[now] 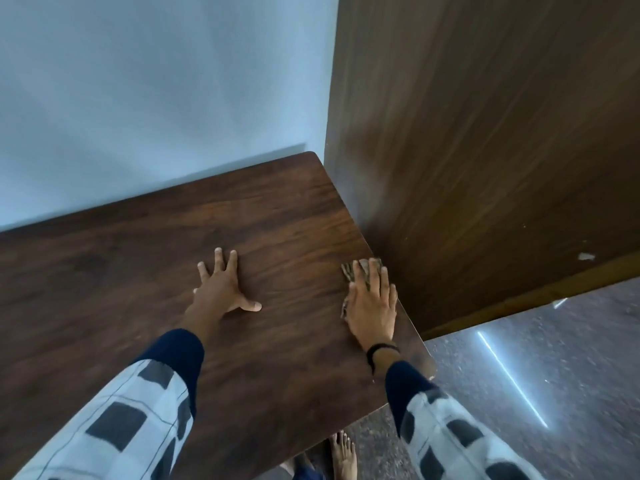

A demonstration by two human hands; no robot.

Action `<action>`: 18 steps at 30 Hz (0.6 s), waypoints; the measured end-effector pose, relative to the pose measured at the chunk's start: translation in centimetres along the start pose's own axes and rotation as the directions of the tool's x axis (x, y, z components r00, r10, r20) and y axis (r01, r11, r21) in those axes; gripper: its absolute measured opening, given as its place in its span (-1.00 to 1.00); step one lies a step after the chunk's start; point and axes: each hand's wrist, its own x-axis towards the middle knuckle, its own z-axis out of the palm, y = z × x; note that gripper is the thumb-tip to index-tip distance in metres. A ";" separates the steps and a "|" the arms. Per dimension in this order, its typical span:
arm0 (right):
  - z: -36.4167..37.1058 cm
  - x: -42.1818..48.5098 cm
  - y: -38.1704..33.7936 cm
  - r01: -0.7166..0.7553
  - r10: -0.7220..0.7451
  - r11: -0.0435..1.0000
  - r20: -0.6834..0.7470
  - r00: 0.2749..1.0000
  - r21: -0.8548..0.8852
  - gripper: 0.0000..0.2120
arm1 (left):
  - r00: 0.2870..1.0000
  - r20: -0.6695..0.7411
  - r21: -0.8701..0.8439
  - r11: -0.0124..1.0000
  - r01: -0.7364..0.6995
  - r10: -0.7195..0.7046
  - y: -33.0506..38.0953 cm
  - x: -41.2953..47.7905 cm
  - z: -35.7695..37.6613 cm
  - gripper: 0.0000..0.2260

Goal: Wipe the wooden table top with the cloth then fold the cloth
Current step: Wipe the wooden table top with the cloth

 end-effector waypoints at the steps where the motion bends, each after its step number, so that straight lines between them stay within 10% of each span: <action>1: 0.5 -1.9 -0.6 -0.014 0.014 1.000 -0.014 1.000 0.002 -0.50 | 1.000 0.002 -0.004 1.000 0.007 -0.007 0.2 -0.1 -0.1 0.28; 8: 2.6 -4.6 -4.2 0.477 -0.477 0.879 0.071 0.876 0.023 -0.49 | 0.999 0.011 -0.002 0.999 0.033 -0.033 0.3 0.1 -0.1 0.28; 14: -0.2 -1.6 2.1 0.026 -0.026 1.000 0.012 1.000 0.016 -0.47 | 0.999 0.012 0.000 0.999 0.037 -0.037 0.5 -0.2 -0.2 0.28; 18: 2.5 -8.5 -0.6 0.131 -0.131 0.991 -0.003 0.991 0.032 -0.42 | 0.998 0.031 0.012 0.999 0.053 -0.053 1.1 -0.2 -0.4 0.27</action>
